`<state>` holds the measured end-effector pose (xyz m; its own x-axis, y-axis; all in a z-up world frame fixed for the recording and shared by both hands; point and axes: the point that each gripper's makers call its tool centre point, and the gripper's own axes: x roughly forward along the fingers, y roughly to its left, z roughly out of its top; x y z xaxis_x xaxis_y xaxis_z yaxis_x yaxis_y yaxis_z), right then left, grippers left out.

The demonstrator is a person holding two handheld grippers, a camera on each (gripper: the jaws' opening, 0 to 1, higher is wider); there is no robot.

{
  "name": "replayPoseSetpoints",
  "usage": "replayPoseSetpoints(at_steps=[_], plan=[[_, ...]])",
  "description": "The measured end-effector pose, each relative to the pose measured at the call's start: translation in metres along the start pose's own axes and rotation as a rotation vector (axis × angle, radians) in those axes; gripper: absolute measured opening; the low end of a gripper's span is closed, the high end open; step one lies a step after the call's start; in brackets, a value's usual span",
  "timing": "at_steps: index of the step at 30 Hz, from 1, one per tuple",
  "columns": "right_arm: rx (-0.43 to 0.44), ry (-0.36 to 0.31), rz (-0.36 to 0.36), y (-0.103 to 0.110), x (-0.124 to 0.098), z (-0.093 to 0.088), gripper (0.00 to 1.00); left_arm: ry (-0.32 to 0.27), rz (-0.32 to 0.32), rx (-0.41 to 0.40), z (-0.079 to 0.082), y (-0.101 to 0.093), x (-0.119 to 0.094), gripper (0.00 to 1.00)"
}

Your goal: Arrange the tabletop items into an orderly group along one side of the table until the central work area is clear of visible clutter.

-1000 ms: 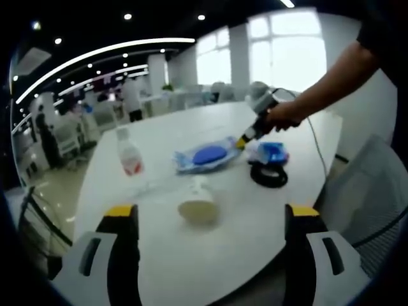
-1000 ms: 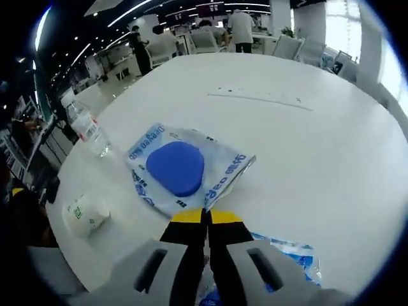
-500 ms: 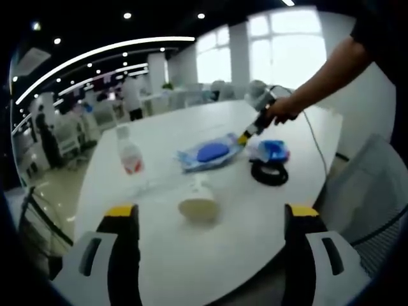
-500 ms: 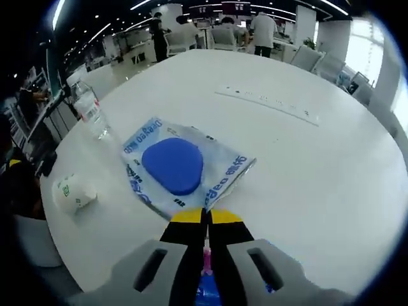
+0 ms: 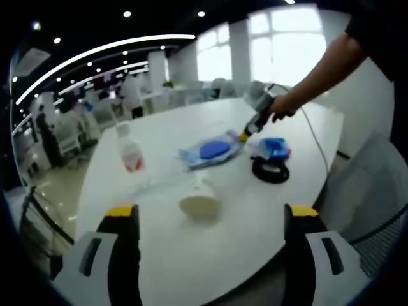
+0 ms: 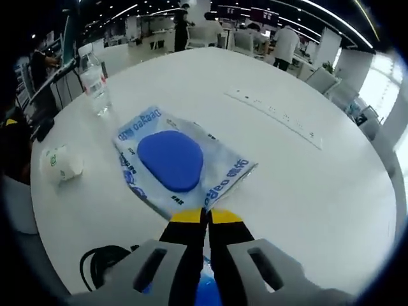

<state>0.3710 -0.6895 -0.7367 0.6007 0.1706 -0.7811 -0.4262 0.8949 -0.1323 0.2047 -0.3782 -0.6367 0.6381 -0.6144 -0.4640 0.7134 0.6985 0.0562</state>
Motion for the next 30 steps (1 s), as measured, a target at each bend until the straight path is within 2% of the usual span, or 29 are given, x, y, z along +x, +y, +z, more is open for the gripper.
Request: replayPoseSetpoints(at_steps=[30], plan=[[-0.244, 0.022, 0.03, -0.006, 0.017, 0.001, 0.0, 0.029, 0.015, 0.017, -0.006, 0.004, 0.0, 0.89]])
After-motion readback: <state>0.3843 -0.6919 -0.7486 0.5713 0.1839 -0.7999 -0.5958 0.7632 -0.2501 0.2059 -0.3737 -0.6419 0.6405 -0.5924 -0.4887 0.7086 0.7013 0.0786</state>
